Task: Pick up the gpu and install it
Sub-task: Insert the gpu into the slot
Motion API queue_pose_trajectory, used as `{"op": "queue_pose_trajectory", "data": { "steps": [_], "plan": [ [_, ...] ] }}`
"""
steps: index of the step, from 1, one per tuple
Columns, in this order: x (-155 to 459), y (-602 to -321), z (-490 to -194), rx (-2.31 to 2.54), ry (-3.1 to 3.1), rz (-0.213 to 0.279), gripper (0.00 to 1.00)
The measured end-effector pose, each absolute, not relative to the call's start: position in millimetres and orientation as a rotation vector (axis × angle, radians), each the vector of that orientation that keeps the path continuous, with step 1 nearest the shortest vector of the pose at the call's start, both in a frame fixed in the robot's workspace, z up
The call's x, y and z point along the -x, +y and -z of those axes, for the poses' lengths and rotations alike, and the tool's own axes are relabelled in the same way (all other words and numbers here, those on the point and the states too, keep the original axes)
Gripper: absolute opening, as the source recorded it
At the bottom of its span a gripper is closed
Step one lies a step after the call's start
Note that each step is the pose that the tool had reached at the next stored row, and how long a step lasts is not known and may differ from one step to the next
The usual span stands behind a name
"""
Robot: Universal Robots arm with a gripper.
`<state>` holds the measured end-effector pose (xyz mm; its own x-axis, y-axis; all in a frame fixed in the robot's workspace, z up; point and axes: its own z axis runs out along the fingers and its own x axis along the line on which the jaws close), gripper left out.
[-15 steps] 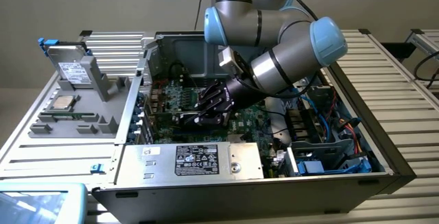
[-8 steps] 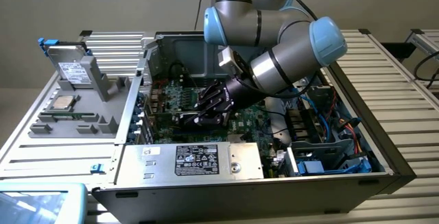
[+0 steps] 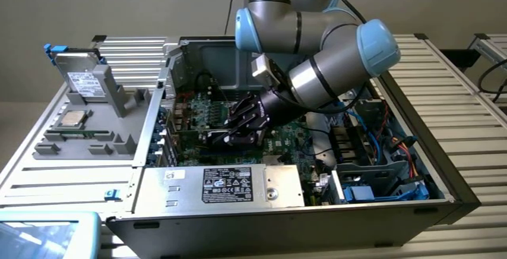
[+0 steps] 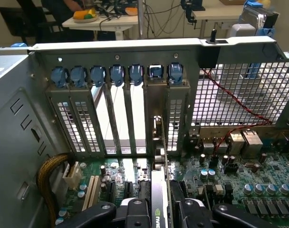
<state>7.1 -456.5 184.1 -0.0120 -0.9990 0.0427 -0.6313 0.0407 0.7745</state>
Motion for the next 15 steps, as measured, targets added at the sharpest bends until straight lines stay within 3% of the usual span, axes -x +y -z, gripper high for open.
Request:
{"op": "queue_pose_trajectory", "data": {
  "steps": [15],
  "plan": [
    [-8.9, -456.5, -184.1, -1.650, -1.710, 0.761, 0.28]
  ]
}}
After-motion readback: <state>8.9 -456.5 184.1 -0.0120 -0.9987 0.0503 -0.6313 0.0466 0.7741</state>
